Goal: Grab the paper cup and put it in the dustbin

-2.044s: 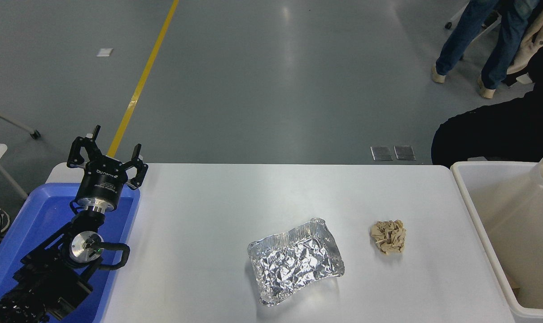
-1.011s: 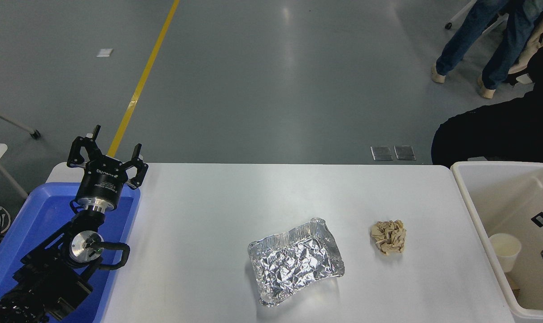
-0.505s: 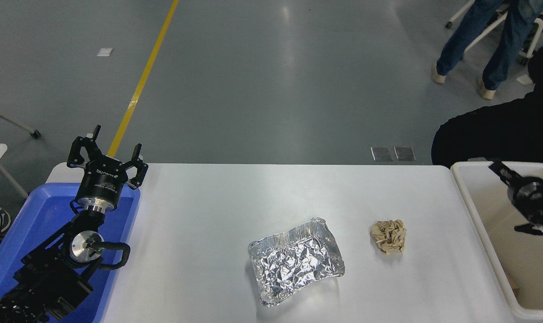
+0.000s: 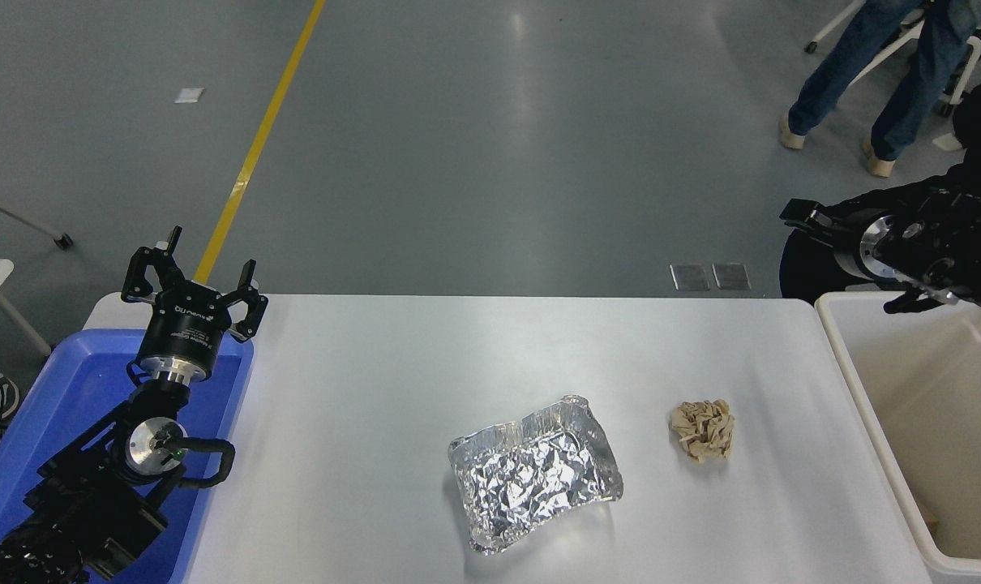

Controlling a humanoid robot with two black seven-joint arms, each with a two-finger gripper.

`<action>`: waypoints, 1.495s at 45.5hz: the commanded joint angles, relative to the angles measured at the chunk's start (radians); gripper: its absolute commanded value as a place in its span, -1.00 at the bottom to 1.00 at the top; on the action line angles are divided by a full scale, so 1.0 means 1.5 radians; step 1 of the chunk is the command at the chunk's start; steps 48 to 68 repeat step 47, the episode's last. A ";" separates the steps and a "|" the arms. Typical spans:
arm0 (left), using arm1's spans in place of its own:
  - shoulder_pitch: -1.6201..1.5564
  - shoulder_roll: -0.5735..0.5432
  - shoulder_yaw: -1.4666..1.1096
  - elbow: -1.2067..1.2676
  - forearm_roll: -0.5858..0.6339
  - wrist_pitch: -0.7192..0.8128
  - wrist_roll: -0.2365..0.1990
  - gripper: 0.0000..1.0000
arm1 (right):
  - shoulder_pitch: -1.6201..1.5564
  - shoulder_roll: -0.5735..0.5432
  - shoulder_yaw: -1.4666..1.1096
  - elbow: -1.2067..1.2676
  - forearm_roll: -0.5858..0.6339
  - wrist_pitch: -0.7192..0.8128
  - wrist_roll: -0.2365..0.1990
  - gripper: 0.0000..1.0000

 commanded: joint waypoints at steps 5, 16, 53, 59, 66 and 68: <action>0.001 0.000 0.000 0.000 0.000 0.000 0.000 0.96 | 0.284 -0.032 -0.106 0.285 0.000 0.232 0.000 1.00; 0.000 0.000 0.000 0.001 0.000 0.000 0.000 0.96 | 0.384 -0.043 -0.124 0.406 -0.002 0.314 0.000 1.00; 0.001 0.000 0.000 0.001 0.000 0.000 0.000 0.96 | 0.514 -0.037 -0.117 0.481 0.001 0.317 -0.001 1.00; 0.001 0.000 0.000 0.001 0.000 0.000 0.000 0.96 | 0.514 -0.037 -0.117 0.481 0.001 0.317 -0.001 1.00; 0.001 0.000 0.000 0.001 0.000 0.000 0.000 0.96 | 0.514 -0.037 -0.117 0.481 0.001 0.317 -0.001 1.00; 0.001 0.000 0.000 0.001 0.000 0.000 0.000 0.96 | 0.514 -0.037 -0.117 0.481 0.001 0.317 -0.001 1.00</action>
